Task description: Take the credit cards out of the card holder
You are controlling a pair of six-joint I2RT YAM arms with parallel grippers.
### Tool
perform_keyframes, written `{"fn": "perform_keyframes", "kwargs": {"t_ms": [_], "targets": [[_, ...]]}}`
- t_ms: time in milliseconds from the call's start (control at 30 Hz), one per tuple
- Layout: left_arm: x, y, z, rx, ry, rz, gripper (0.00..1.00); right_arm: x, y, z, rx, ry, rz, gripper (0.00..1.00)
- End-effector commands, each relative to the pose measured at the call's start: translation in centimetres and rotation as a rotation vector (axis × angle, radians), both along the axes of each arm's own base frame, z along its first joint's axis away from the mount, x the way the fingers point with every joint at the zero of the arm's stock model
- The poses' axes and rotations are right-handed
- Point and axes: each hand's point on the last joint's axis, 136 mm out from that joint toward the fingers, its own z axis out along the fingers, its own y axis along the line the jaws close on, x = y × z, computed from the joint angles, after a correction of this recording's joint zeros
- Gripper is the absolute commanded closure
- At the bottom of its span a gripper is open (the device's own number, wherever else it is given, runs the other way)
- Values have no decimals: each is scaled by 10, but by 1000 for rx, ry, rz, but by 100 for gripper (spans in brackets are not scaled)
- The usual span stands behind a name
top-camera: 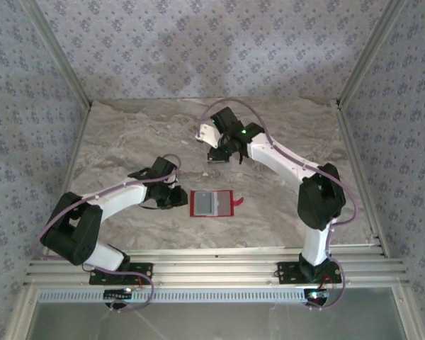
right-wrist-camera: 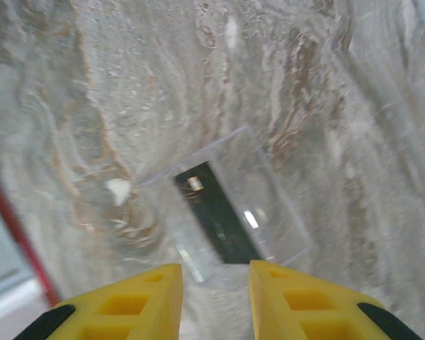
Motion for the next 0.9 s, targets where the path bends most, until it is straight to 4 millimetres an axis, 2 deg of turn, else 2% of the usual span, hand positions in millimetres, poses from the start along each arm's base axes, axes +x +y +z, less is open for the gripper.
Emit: {"fn": "perform_keyframes", "kwargs": {"t_ms": [0,200,400,433,467,500,633,867], "targets": [[3,-19,4,-23,-10,-56,77,-22,4,8,154,78,-147,68],[0,-29,-3,1,12,-74,81,-65,-2,-1,203,140,-235,69],[-1,-35,-1,4,8,-85,81,-84,-20,-4,275,155,-411,68],[-2,-35,-1,4,7,-83,81,-84,-20,1,304,154,-432,68],[-2,-35,-1,4,7,-80,81,-91,-25,-10,301,180,-458,68],[-3,-36,-2,0,8,-81,81,-95,-25,-11,320,197,-478,68],[-3,-36,0,-4,4,-76,81,-107,-17,-13,410,309,-570,68],[7,-11,9,35,-28,-2,80,-134,17,-32,507,533,-629,67]]}}
